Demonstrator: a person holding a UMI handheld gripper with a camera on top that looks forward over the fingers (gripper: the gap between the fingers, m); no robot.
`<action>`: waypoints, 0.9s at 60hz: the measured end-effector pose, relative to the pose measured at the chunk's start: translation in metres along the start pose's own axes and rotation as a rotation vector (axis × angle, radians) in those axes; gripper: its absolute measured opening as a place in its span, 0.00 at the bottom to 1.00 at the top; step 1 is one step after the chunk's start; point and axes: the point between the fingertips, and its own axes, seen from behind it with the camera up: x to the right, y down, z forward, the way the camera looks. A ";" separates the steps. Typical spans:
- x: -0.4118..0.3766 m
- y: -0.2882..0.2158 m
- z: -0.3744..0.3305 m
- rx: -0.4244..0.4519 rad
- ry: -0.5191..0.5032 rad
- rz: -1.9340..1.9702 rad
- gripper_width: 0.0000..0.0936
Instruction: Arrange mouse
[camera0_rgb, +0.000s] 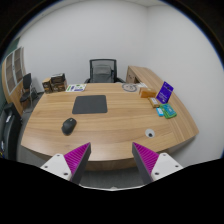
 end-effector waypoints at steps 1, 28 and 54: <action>-0.001 0.000 0.000 -0.001 -0.002 -0.002 0.92; -0.102 -0.001 0.050 0.015 -0.102 -0.042 0.92; -0.218 -0.002 0.138 0.053 -0.146 -0.058 0.92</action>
